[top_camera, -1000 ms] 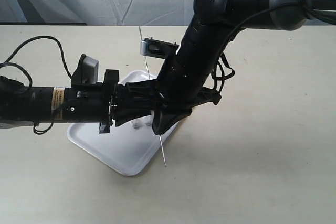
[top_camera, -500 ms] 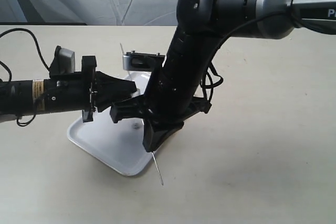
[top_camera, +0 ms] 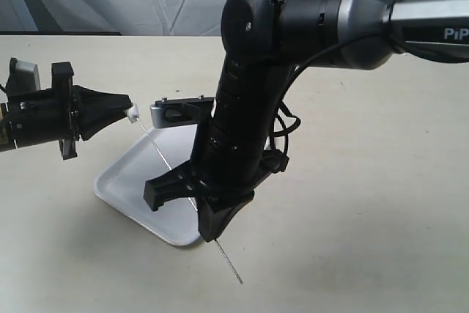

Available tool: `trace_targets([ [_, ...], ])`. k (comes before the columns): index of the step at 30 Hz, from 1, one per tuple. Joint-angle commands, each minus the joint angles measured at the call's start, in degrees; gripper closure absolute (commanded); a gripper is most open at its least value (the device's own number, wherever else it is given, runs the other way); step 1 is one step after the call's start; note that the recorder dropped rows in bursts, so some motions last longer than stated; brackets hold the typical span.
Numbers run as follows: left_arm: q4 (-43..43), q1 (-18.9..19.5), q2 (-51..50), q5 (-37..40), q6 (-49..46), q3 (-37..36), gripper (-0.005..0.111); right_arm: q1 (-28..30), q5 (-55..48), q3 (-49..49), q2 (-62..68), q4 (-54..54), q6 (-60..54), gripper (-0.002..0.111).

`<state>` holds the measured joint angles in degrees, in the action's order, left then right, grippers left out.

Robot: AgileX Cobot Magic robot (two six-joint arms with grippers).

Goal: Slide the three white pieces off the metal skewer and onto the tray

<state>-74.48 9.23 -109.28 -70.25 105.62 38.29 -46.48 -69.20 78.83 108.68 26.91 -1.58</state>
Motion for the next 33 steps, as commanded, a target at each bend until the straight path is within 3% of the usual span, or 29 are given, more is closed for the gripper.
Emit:
trace_targets([
  [1, -1.4, 0.5, 0.4, 0.3, -0.4, 0.1, 0.094, 0.1, -0.8, 0.3, -0.4, -1.2, 0.1, 0.109],
  [15, 2.3, 0.6, 0.4, 0.3, -1.3, 0.1, 0.094, 0.1, -0.8, 0.3, -0.4, -1.2, 0.5, 0.109],
  [25, 2.4, 5.6, 0.4, 0.3, -1.3, 0.1, 0.099, 0.1, -0.8, 0.3, -0.4, -1.2, 0.5, 0.109],
  [33, -0.1, 6.0, 0.4, 2.5, -1.8, 0.1, 0.099, 0.1, -0.8, 0.3, -0.4, -1.2, 0.5, 0.109],
])
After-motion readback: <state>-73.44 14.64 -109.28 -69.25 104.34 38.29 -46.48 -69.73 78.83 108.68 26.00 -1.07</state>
